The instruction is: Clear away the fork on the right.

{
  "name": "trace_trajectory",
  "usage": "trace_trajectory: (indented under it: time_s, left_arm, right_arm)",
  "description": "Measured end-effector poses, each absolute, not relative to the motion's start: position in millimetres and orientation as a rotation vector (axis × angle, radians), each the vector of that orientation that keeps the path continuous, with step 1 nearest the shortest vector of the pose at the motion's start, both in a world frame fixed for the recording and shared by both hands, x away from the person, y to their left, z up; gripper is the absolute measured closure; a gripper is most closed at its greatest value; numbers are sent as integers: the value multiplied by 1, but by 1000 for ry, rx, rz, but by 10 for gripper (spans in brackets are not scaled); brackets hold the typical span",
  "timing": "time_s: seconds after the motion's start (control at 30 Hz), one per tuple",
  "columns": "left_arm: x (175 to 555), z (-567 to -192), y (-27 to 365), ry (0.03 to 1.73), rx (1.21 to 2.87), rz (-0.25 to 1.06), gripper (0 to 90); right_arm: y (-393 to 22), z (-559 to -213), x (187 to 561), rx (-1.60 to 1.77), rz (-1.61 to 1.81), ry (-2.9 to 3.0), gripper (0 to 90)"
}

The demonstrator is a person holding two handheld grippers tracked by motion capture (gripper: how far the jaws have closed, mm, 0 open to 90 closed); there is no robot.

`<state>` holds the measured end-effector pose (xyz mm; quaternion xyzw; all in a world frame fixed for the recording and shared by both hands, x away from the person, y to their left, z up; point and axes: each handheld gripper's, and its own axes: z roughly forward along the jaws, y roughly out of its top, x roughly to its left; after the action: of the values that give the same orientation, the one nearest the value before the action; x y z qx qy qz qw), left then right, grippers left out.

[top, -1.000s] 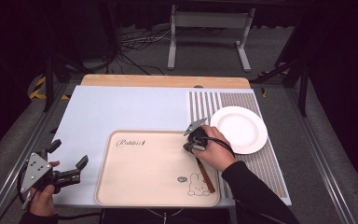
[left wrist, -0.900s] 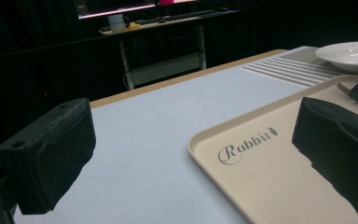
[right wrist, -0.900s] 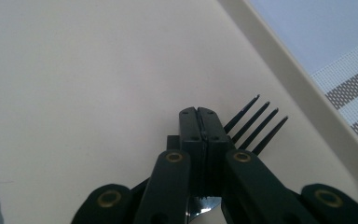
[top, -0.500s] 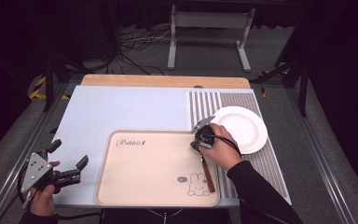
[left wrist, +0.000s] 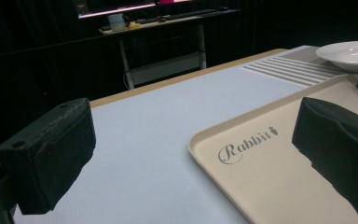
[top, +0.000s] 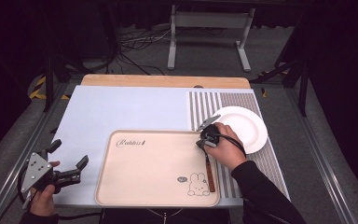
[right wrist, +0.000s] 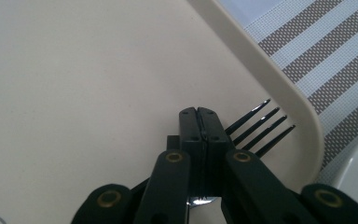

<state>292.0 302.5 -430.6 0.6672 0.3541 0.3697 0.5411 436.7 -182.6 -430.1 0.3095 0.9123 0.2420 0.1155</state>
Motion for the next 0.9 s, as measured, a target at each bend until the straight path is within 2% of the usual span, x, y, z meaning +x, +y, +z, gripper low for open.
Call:
trace_trajectory:
  time_s: [0.6, 0.73, 0.9]
  left_arm:
    - [292, -431, 303, 842, 1585, 879, 1]
    - [292, -431, 302, 841, 1585, 879, 1]
    - [292, -431, 302, 843, 1586, 876, 1]
  right_arm:
    - [-188, -428, 436, 940, 708, 2654, 896]
    - [-188, -421, 433, 923, 763, 2647, 835]
    - [-192, -408, 426, 878, 841, 2616, 676]
